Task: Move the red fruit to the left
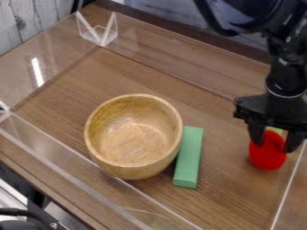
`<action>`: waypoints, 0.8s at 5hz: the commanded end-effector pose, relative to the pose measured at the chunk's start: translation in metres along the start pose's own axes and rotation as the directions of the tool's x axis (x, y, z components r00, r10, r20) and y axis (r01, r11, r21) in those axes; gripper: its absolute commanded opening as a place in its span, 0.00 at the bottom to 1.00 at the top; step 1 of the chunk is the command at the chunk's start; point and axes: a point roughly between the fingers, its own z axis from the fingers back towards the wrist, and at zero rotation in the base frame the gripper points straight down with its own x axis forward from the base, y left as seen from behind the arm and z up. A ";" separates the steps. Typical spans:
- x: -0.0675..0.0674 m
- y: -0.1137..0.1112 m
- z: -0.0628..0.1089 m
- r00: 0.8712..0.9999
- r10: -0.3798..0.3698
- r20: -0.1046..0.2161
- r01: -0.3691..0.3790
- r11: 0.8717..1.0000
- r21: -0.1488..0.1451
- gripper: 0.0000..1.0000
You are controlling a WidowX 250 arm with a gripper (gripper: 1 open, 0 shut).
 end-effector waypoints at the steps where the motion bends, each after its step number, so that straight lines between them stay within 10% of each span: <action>1: 0.014 -0.002 0.024 0.996 0.043 0.081 -0.041 0.999 -0.026 1.00; 3: 0.027 0.005 0.016 0.993 0.080 0.082 -0.080 0.997 -0.002 1.00; 4: 0.035 0.011 0.003 0.995 0.083 0.064 -0.084 0.996 0.022 0.00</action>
